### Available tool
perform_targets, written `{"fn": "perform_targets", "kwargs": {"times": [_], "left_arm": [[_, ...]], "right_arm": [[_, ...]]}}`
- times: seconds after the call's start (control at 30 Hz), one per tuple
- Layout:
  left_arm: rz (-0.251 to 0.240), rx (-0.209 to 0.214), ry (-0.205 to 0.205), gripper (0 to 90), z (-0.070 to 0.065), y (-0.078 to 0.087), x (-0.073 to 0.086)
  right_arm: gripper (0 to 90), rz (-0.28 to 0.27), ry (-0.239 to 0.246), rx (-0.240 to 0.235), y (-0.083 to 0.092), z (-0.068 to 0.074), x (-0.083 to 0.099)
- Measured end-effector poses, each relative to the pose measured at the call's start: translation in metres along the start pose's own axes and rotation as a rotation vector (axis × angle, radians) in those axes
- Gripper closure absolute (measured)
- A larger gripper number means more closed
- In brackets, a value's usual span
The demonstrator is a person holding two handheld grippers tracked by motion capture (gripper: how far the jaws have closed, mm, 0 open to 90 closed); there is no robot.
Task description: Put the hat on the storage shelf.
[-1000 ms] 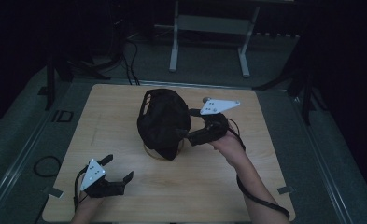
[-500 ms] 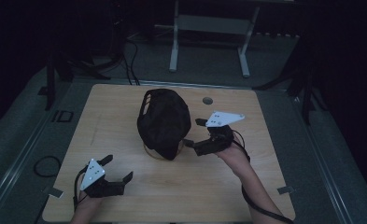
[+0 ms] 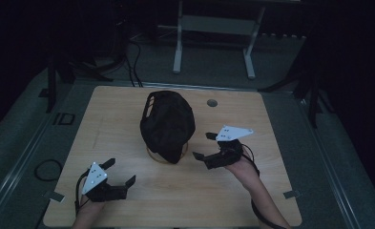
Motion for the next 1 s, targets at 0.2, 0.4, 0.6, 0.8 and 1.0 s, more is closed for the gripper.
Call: {"fn": "perform_targets", "kwargs": {"times": [0.2, 0.4, 0.6, 0.8, 1.0], "left_arm": [[0.008, 0.001, -0.007, 2.1, 0.000, -0.001, 0.001], [0.013, 0.002, -0.011, 2.1, -0.001, -0.002, 0.002], [0.016, 0.005, -0.010, 2.1, -0.002, -0.002, 0.002], [0.013, 0.008, -0.009, 2.1, -0.002, -0.001, 0.002], [0.018, 0.006, -0.012, 2.0, -0.002, -0.002, 0.003]], "right_arm": [[13.0, 0.019, -0.007, -0.012, -0.007, -0.001, 0.019], [13.0, 0.017, -0.017, -0.010, -0.010, -0.003, 0.030], [12.8, 0.043, -0.040, -0.020, -0.019, -0.003, 0.053], [12.9, 0.060, -0.052, -0.030, -0.024, -0.005, 0.072], [12.9, 0.086, -0.054, -0.050, -0.029, -0.004, 0.089]]}}
Point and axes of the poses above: each handheld gripper's, and its own axes: y roughly backward along the jaws, x roughly out of its underside, z roughly to its left, the point moved 10 cm from there along -y, roughly forward along the jaws, and after that the axes turned 15 degrees about z, right-handed, at the moved point
